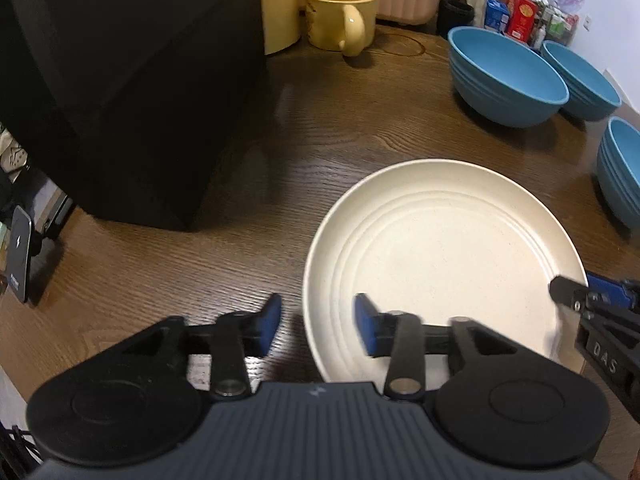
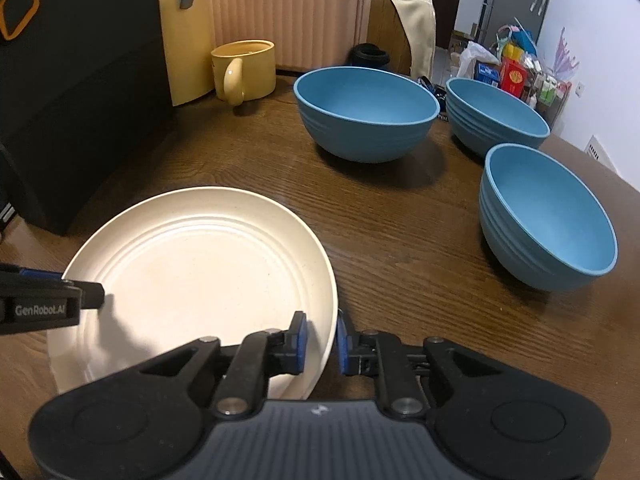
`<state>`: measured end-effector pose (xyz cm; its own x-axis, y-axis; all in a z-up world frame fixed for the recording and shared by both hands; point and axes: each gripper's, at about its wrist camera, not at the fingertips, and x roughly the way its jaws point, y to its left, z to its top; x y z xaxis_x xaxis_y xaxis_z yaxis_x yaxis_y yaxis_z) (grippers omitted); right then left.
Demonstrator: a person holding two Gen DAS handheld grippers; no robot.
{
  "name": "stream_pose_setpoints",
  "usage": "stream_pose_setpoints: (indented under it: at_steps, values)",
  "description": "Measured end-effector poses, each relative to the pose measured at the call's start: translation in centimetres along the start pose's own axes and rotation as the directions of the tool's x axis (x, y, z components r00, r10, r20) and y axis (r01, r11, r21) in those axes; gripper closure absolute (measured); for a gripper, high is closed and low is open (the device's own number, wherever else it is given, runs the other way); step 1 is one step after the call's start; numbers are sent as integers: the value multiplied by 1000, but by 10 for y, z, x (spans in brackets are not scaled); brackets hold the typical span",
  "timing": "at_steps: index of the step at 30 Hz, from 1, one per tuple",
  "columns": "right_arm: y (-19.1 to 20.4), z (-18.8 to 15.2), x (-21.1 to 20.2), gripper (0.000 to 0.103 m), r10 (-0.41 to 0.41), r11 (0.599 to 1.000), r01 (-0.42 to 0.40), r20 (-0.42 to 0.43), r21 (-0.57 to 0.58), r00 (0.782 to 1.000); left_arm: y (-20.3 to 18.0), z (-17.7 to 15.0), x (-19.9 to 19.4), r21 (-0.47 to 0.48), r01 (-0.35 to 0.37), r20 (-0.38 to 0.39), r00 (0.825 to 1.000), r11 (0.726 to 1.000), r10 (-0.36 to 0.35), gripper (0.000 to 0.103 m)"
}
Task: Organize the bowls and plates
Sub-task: 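Lower the cream plate onto the stack and open both tools, then move both open tools toward the light-blue bowls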
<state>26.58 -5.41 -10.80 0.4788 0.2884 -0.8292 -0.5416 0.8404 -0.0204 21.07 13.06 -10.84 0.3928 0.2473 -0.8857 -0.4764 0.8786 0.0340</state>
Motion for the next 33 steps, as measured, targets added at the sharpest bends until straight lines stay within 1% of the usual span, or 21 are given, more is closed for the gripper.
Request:
stream_pose_setpoints:
  at_steps: [1, 2, 3, 4, 5, 6, 7, 8, 9, 11, 15, 19, 24, 28, 33]
  values:
    - [-2, 1, -1, 76, 9, 1000, -9, -2, 9, 1000, 2, 0, -2, -6, 5, 4, 1000, 1000, -5, 51]
    - [-4, 2, -3, 67, 16, 1000, -16, 1, 19, 1000, 5, 1, -4, -13, 7, 8, 1000, 1000, -7, 43]
    - [-5, 2, -5, 57, 18, 999, -18, 4, 27, 1000, 7, 1, -7, -20, 9, 12, 1000, 1000, -9, 28]
    - [-7, 3, -8, 51, 17, 999, -17, 5, 37, 1000, 10, 1, -9, -27, 11, 17, 1000, 1000, -10, 22]
    - [-9, 3, -10, 42, 19, 999, -19, 2, 48, 1000, 12, 1, -13, -33, 12, 25, 1000, 999, -11, 14]
    - [-11, 4, -10, 36, 25, 998, -25, 0, 59, 1000, 14, 1, -16, -36, 16, 31, 999, 999, -15, 10]
    - [-13, 4, -12, 33, 34, 997, -34, -3, 72, 999, 16, 0, -19, -40, 27, 33, 999, 999, -26, 7]
    - [-14, 4, -15, 21, 43, 996, -43, -6, 84, 999, 18, 1, -20, -44, 35, 32, 999, 998, -34, 0]
    - [-16, 3, -17, 8, 51, 994, -50, -11, 97, 999, 20, 0, -22, -53, 42, 30, 999, 998, -41, 0]
    - [-19, 2, -21, 0, 64, 991, -62, -15, 120, 998, 24, -1, -26, -67, 59, 26, 998, 996, -57, 0]
    - [-23, -1, -32, 0, 68, 985, -66, -8, 157, 998, 29, -3, -35, -98, 96, 22, 995, 991, -95, 0]
    - [-27, -2, -47, 0, 60, 980, -61, 8, 191, 998, 28, -5, -43, -98, 117, 38, 993, 988, -113, 0]
    - [-31, -5, -66, 0, 45, 974, -51, 34, 221, 998, 22, -4, -52, -80, 146, 58, 988, 986, -142, 0]
    - [-35, -10, -77, 0, 24, 969, -32, 38, 244, 999, 16, 0, -58, -54, 168, 73, 984, 984, -164, 0]
    - [-45, -15, -85, 0, -15, 957, 0, 48, 290, 999, 5, 5, -62, -19, 193, 71, 979, 981, -191, 0]
